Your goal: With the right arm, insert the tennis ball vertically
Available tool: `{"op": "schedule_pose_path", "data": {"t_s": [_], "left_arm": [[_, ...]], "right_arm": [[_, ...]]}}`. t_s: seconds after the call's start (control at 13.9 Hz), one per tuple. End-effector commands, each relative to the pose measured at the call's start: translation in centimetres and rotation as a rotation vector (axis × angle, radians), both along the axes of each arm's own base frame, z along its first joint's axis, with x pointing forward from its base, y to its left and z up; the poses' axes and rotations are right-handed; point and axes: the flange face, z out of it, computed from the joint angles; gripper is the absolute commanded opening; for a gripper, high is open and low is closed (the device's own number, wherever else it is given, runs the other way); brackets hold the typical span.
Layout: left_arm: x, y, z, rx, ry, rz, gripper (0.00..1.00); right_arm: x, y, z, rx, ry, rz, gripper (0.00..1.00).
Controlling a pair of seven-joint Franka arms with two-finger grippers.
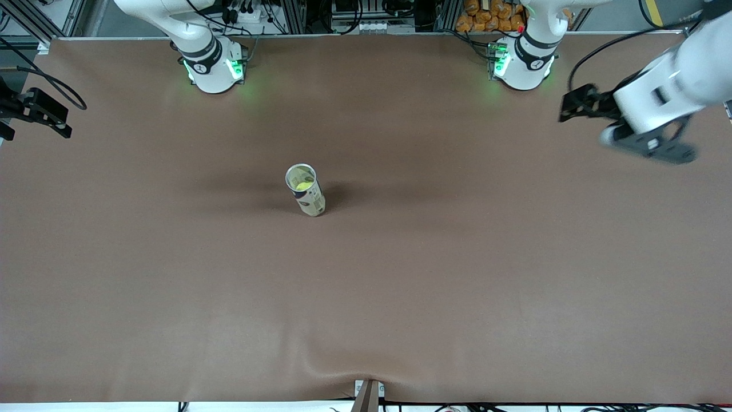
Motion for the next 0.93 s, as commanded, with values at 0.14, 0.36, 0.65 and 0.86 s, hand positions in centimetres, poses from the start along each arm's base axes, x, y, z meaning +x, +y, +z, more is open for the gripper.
{"op": "schedule_pose_path", "data": {"t_s": [0.14, 0.36, 0.65, 0.86], "left_arm": [[-1.7, 8.3, 2.0, 0.032, -0.022, 0.151, 1.0], [-3.3, 8.0, 4.2, 0.098, -0.087, 0.216, 1.0], [-5.6, 7.7, 3.4, 0.114, -0.132, 0.225, 1.0], [-4.9, 7.9, 2.8, 0.107, -0.154, 0.208, 1.0]], "right_arm": [[-0.8, -2.3, 0.7, 0.044, 0.003, -0.048, 1.0], [-0.8, -2.6, 0.7, 0.072, 0.001, -0.061, 1.0], [-0.7, -2.4, 0.1, 0.096, 0.022, -0.114, 1.0], [-1.1, -1.8, -0.1, 0.099, 0.057, -0.157, 1.0]]}}
